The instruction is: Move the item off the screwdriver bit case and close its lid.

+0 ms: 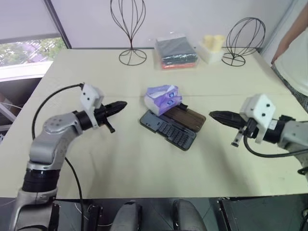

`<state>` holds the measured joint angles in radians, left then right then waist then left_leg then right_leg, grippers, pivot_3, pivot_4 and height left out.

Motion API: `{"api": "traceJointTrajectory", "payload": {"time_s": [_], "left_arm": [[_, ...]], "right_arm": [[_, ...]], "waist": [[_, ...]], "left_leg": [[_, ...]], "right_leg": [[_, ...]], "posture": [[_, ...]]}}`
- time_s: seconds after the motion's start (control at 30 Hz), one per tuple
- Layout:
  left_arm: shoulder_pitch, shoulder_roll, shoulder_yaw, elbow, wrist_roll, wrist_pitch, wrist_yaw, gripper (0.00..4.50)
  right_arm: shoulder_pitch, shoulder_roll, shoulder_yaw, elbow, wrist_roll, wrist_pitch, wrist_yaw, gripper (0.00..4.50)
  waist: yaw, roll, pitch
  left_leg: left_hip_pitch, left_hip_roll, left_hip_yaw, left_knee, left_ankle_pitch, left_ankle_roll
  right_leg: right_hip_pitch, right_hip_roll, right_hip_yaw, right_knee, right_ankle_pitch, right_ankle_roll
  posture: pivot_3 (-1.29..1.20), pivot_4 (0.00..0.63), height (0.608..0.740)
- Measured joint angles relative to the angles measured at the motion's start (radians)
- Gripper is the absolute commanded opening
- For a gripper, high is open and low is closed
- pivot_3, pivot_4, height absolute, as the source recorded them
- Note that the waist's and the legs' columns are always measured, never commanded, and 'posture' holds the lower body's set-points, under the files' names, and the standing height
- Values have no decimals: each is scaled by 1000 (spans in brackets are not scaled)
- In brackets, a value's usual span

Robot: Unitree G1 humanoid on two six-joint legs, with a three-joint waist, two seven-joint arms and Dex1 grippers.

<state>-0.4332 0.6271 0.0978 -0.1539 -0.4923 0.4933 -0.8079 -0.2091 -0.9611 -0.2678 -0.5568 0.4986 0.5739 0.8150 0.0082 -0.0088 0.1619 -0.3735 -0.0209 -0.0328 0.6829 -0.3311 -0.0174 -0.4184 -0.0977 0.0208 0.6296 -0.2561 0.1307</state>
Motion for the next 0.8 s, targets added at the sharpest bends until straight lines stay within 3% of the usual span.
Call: {"api": "traceJointTrajectory", "payload": {"time_s": [0.3,0.8], "left_arm": [[-7,-12,-3,-4,0,22,17,0],[-37,-21,-15,-2,26,29,44,0]], "right_arm": [[-71,1,90,26,-9,0,17,43],[-75,23,101,32,-24,-4,2,43]], "waist": [[1,0,0],[2,0,0]], "left_leg": [[0,0,0,0,0,0],[-1,0,0,0,0,0]], "right_leg": [[-1,0,0,0,0,0],[-1,0,0,0,0,0]], "posture": [[0,150,740],[0,150,740]]}}
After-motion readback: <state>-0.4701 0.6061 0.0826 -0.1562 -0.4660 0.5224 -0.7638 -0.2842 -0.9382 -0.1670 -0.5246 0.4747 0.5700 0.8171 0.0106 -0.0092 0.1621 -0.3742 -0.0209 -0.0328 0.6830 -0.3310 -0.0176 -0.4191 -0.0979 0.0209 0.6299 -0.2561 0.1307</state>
